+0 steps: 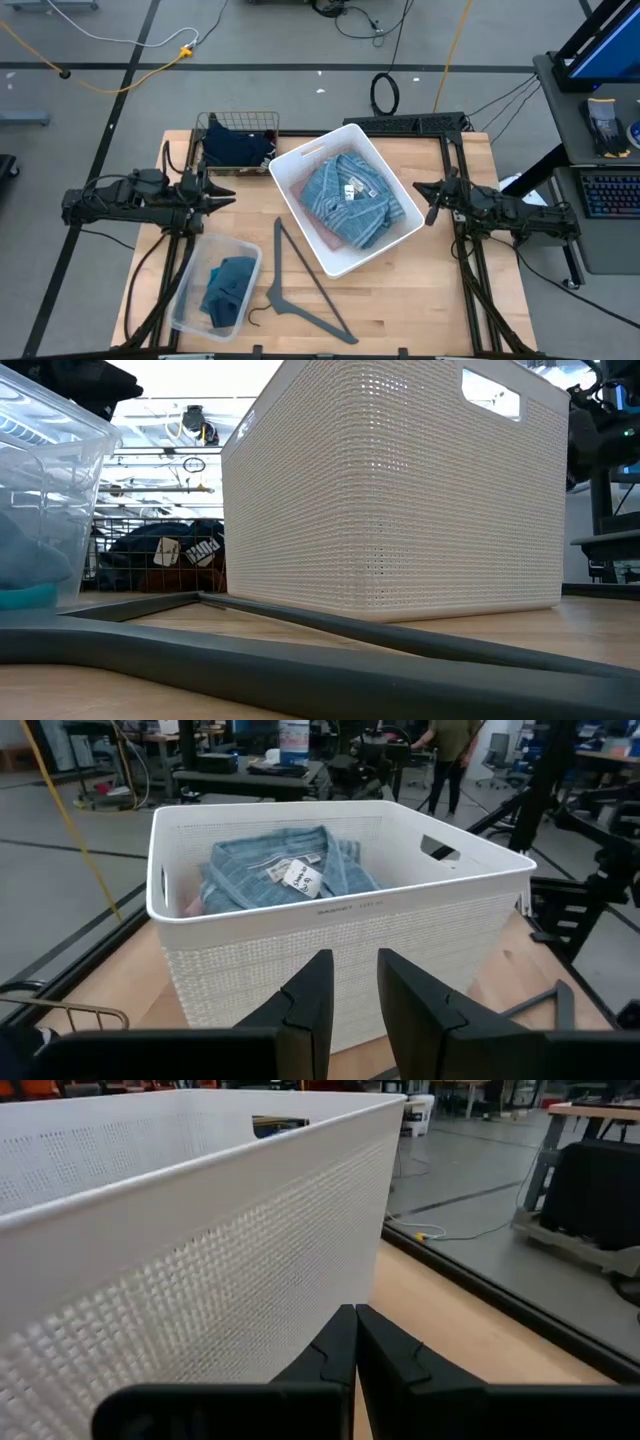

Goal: Pick & Place Cloths
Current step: Return to Home Position

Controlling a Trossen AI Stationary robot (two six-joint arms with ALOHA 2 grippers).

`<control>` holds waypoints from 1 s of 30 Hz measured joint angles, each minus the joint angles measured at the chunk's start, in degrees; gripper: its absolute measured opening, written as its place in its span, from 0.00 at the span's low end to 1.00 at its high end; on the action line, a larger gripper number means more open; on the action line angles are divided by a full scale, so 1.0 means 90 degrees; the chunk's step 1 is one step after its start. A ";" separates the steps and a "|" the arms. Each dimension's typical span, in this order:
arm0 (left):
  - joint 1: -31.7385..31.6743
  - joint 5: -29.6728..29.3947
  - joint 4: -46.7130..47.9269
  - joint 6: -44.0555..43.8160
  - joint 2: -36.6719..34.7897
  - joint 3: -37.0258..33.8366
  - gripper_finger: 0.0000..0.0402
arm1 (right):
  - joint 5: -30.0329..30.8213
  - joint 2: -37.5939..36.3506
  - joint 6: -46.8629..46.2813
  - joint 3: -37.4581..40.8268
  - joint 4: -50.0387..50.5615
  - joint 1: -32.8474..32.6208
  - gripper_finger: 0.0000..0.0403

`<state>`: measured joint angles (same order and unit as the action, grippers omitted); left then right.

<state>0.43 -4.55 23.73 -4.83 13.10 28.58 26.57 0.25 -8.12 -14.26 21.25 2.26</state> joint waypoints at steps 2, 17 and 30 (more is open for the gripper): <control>0.0000 0.0009 0.0011 0.0062 0.0000 0.0000 0.20 | -0.0269 0.0002 0.0060 0.0000 0.0054 0.0002 0.00; -0.0002 0.0016 0.0023 0.0397 -0.0013 -0.0056 0.20 | -0.0274 0.0000 -0.0186 0.0000 0.0242 0.0001 0.00; -0.0002 0.0002 0.0333 0.0065 -0.1418 -0.0829 0.20 | -0.0301 0.0002 -0.0188 0.0000 0.0244 0.0002 0.00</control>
<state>0.40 -4.53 26.73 -4.24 0.34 21.12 23.86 0.27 -9.80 -14.26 23.44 2.28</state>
